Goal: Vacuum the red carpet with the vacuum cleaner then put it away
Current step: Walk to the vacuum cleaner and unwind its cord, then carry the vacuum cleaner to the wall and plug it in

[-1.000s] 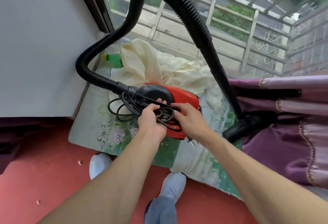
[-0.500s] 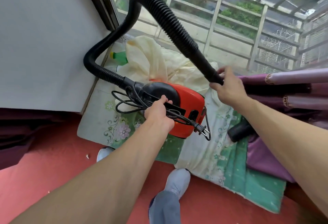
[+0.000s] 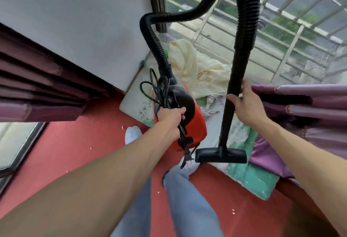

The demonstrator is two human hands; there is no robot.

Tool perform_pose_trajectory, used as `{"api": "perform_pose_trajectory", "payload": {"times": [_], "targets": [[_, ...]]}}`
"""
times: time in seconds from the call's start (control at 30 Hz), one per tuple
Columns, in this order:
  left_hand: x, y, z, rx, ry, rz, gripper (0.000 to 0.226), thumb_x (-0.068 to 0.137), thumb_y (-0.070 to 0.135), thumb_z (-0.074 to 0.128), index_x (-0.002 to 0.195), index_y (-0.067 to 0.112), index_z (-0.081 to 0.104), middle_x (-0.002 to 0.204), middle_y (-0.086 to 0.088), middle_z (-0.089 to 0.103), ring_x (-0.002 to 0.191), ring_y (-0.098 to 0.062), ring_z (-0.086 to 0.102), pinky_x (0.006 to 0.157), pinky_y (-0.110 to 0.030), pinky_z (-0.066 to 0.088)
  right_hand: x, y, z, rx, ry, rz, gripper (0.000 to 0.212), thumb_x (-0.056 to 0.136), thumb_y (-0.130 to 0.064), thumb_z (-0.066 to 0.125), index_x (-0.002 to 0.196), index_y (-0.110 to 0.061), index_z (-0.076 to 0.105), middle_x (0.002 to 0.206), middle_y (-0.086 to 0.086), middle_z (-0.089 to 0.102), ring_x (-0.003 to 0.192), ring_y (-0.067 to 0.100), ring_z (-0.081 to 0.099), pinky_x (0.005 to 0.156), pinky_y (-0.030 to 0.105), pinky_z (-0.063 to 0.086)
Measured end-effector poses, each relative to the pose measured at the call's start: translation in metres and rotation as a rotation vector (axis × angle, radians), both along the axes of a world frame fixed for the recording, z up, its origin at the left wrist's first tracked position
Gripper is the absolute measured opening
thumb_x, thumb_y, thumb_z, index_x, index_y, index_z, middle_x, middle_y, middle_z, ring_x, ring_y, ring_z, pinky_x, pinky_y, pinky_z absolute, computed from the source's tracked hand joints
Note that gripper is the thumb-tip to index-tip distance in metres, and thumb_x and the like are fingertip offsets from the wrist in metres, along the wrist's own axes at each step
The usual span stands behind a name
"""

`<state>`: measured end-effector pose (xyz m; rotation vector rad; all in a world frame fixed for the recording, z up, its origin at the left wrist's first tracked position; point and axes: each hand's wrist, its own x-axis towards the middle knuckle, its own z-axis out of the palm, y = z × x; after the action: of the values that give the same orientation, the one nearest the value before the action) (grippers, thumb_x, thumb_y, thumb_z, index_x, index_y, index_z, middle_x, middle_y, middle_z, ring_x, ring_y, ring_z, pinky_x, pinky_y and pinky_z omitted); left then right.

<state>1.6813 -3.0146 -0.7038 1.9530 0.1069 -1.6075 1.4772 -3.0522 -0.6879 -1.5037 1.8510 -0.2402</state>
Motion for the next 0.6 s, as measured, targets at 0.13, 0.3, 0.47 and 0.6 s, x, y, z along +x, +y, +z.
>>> {"api": "perform_pose_trajectory", "payload": {"times": [0.13,0.3,0.47,0.6], "targets": [[0.019,0.032,0.065,-0.022,-0.004,-0.042,0.017,0.087,-0.002,0.069,0.089,0.011,0.058,0.071,-0.006,0.056,0.056,-0.017,0.05,0.064,-0.031,0.043,0.02,0.037,0.058,0.028,-0.059,0.069,0.031,0.094,-0.026,0.059,0.109,-0.031,0.032,0.096,0.008,0.063,0.083,0.041,0.065,0.074,0.056,0.055],[0.04,0.085,0.131,-0.043,-0.02,-0.002,0.016,0.088,-0.003,0.068,0.09,0.008,0.057,0.073,-0.007,0.056,0.059,-0.018,0.051,0.063,-0.031,0.044,0.045,0.082,0.124,0.011,-0.066,0.193,0.03,0.094,-0.028,0.059,0.103,-0.035,0.032,0.101,0.009,0.063,0.085,0.04,0.066,0.075,0.055,0.055],[0.069,0.159,0.172,-0.114,0.029,0.076,0.018,0.088,-0.006,0.066,0.09,0.009,0.055,0.073,-0.008,0.055,0.057,-0.018,0.052,0.056,-0.029,0.043,0.076,0.142,0.179,-0.029,-0.046,0.316,0.029,0.096,-0.025,0.058,0.103,-0.034,0.032,0.1,0.002,0.063,0.082,0.035,0.067,0.075,0.046,0.054],[0.096,0.238,0.202,-0.188,0.017,0.129,0.028,0.085,-0.006,0.068,0.104,0.008,0.054,0.074,-0.01,0.058,0.056,-0.02,0.056,0.058,-0.029,0.046,0.109,0.207,0.212,-0.029,-0.047,0.418,0.028,0.096,-0.023,0.059,0.113,-0.025,0.036,0.097,-0.001,0.06,0.085,0.036,0.067,0.075,0.041,0.051]]}}
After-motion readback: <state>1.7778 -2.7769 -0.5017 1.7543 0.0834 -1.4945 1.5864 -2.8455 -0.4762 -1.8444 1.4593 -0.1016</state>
